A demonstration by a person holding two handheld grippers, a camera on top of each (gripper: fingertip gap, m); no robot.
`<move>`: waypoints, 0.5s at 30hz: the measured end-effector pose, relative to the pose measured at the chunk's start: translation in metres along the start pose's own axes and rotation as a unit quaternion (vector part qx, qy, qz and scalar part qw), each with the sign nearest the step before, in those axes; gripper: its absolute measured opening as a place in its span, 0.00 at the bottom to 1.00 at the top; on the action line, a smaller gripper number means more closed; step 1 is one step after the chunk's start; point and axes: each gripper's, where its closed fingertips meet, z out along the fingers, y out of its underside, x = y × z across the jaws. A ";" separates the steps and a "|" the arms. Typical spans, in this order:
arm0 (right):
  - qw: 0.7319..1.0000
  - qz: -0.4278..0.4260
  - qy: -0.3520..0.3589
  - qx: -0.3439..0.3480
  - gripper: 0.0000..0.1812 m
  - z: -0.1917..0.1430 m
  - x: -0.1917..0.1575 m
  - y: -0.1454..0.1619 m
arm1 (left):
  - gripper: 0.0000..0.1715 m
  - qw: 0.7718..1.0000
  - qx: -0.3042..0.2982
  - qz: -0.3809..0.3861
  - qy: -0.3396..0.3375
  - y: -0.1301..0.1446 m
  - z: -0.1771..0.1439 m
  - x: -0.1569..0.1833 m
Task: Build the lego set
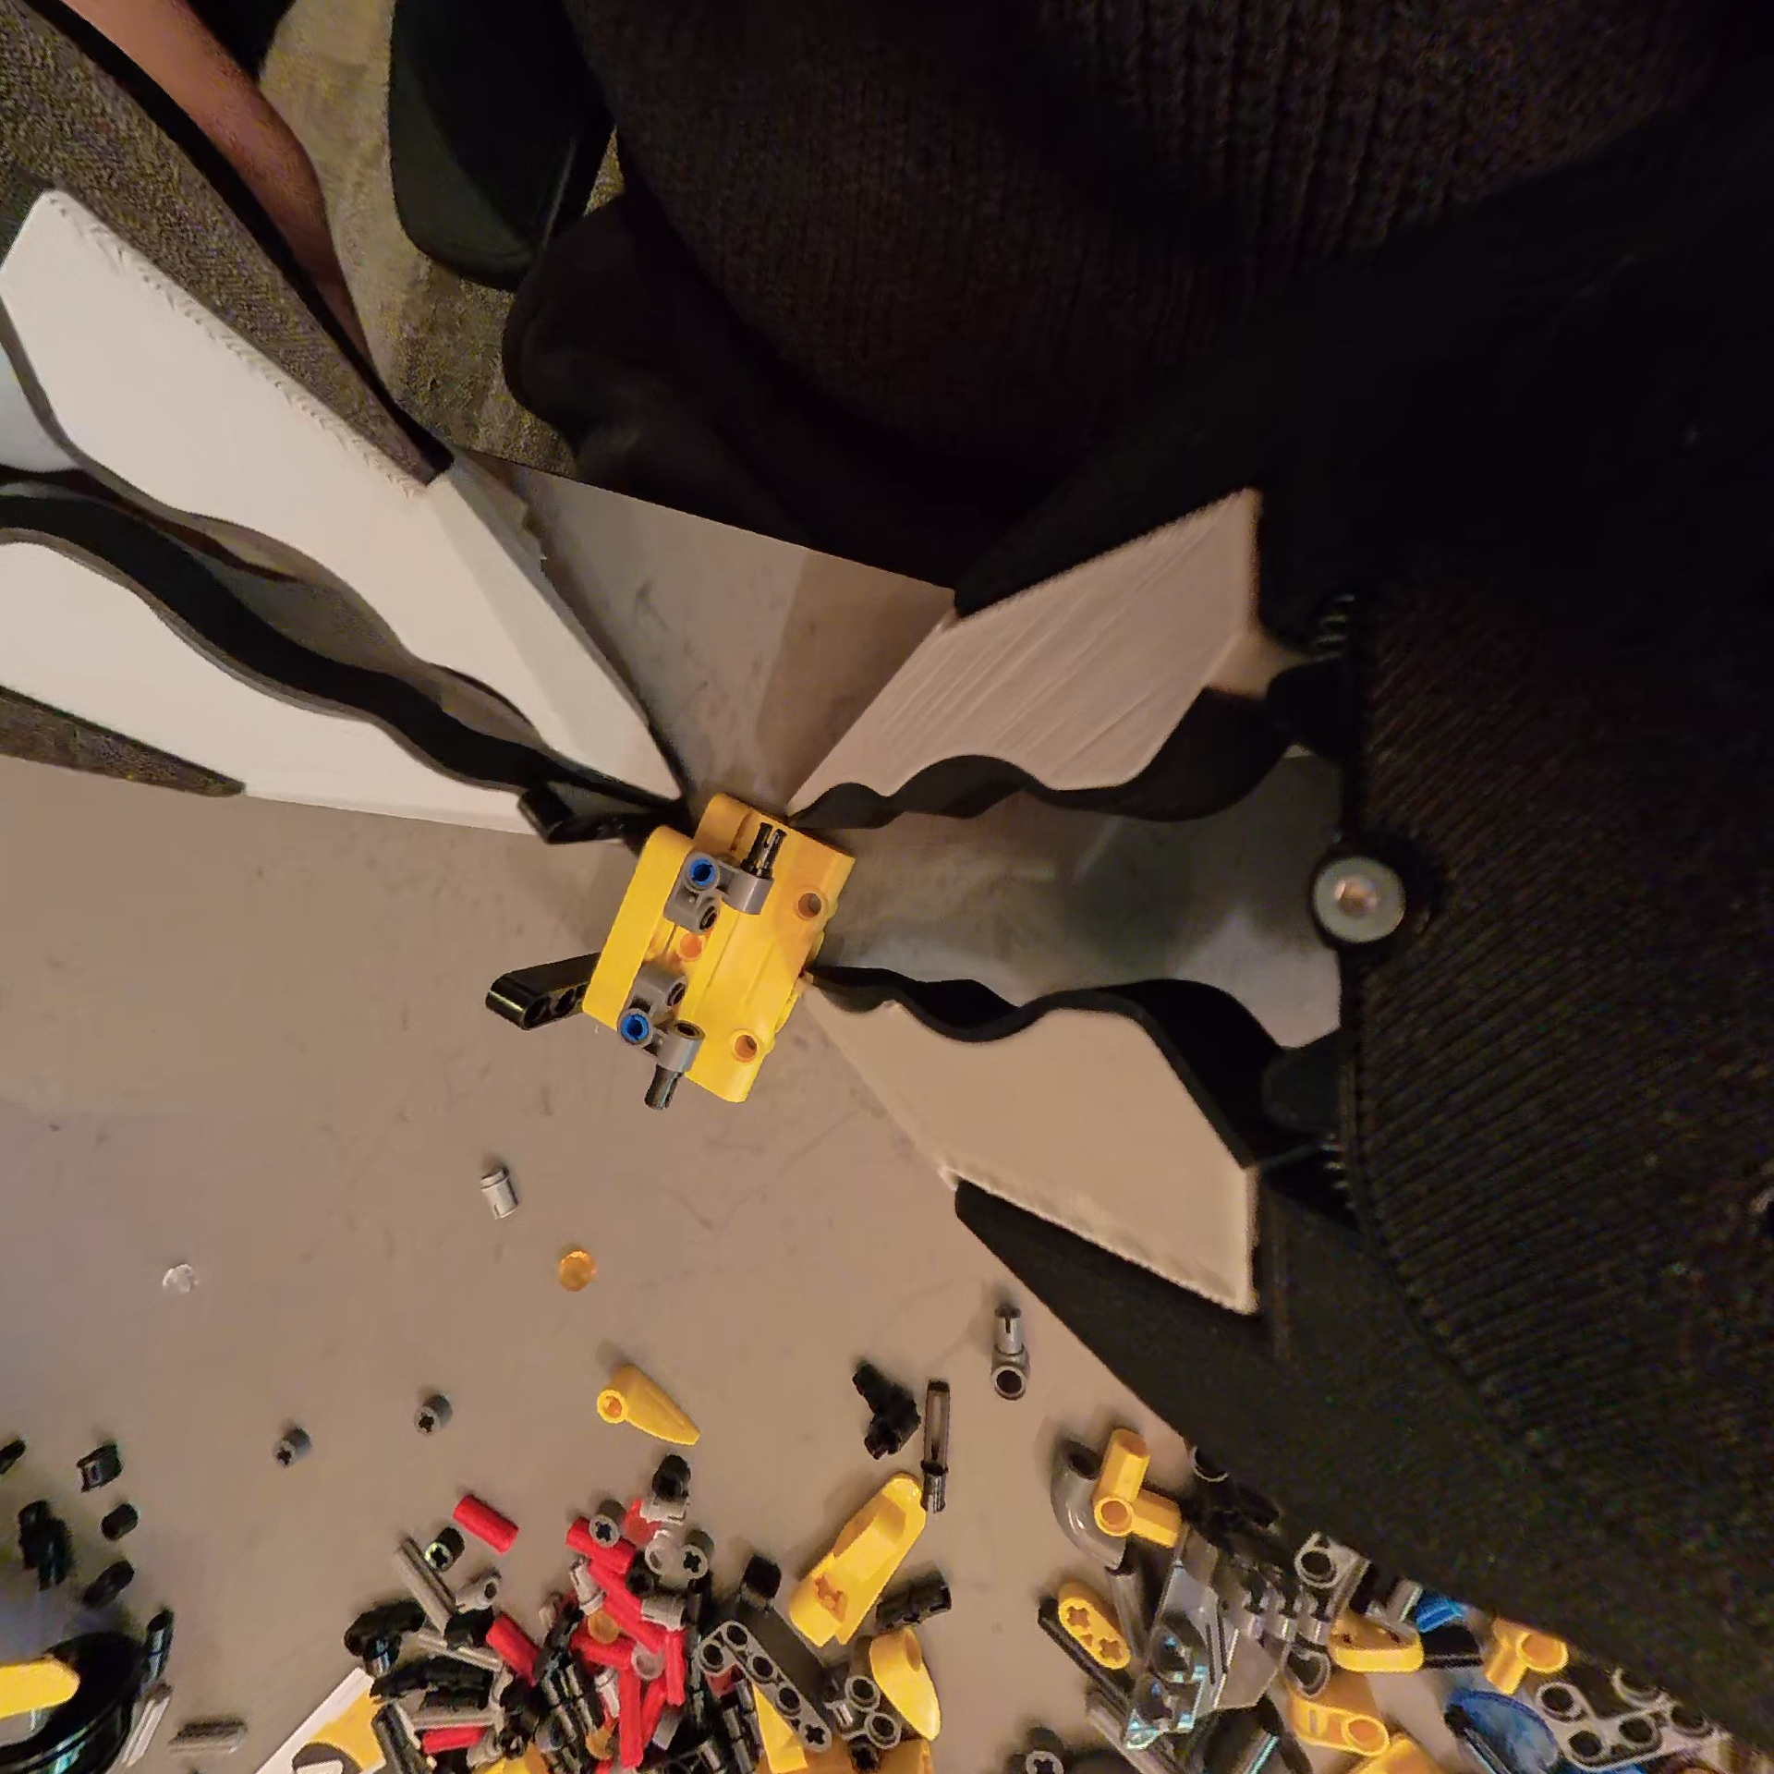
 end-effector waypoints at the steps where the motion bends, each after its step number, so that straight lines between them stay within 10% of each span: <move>1: 1.000 -0.020 -0.004 -0.006 0.04 0.000 -0.001 0.000 | 0.16 1.000 0.000 0.002 0.001 0.000 0.000 0.000; 15: 0.996 -0.078 0.039 -0.018 0.06 0.004 0.004 -0.001 | 0.16 1.000 0.001 0.012 0.015 0.000 0.000 0.000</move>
